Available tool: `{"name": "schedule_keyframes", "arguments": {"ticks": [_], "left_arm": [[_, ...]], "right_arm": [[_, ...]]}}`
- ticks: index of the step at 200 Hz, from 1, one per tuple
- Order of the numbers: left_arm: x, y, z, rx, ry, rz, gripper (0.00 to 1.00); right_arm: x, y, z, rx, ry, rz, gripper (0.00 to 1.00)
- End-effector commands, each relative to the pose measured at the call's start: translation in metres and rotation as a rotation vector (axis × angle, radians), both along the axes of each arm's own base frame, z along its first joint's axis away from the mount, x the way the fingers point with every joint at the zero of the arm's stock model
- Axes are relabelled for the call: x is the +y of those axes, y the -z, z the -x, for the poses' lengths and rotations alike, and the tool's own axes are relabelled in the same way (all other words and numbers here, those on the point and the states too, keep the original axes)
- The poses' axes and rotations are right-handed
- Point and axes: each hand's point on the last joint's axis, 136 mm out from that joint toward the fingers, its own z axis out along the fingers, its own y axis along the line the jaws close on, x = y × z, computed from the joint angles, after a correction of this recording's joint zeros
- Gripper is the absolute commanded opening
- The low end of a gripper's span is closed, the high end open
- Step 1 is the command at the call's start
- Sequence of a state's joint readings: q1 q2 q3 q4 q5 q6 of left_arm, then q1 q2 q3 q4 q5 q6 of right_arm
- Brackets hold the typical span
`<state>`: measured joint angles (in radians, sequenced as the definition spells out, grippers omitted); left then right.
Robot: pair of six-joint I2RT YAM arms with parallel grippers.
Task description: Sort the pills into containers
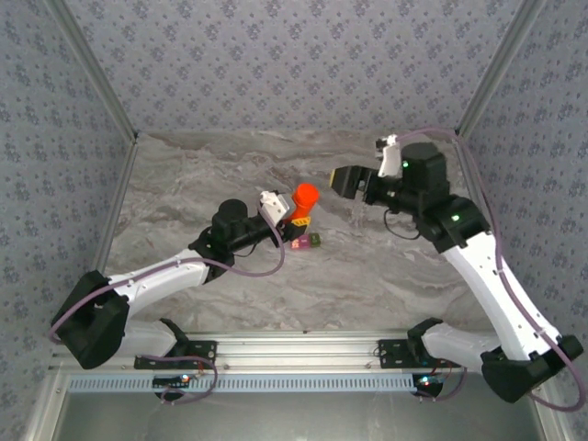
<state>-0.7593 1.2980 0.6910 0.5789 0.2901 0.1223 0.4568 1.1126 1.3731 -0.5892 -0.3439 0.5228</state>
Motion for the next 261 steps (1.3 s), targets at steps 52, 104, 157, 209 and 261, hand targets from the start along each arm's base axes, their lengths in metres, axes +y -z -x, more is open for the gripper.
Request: {"name": "schedule_keyframes", "arguments": {"ticks": [52, 104, 157, 209, 261], "left_arm": [[-0.004, -0.035, 0.010, -0.064, 0.062, 0.060, 0.00], [-0.006, -0.036, 0.009, -0.065, 0.064, 0.063, 0.00], [-0.006, -0.036, 0.010, -0.066, 0.067, 0.064, 0.00], [-0.006, -0.037, 0.009, -0.069, 0.062, 0.066, 0.00], [-0.003, -0.041, 0.001, -0.077, 0.016, 0.086, 0.00]], "right_arm": [[0.052, 0.022, 0.011, -0.134, -0.469, 0.317, 0.78], [0.067, 0.041, 0.009, -0.084, -0.523, 0.347, 0.76], [0.075, 0.054, 0.006, -0.045, -0.540, 0.353, 0.73], [0.074, 0.065, 0.002, 0.015, -0.503, 0.355, 0.50], [0.074, 0.100, -0.018, 0.267, 0.013, 0.189, 0.44]]}}
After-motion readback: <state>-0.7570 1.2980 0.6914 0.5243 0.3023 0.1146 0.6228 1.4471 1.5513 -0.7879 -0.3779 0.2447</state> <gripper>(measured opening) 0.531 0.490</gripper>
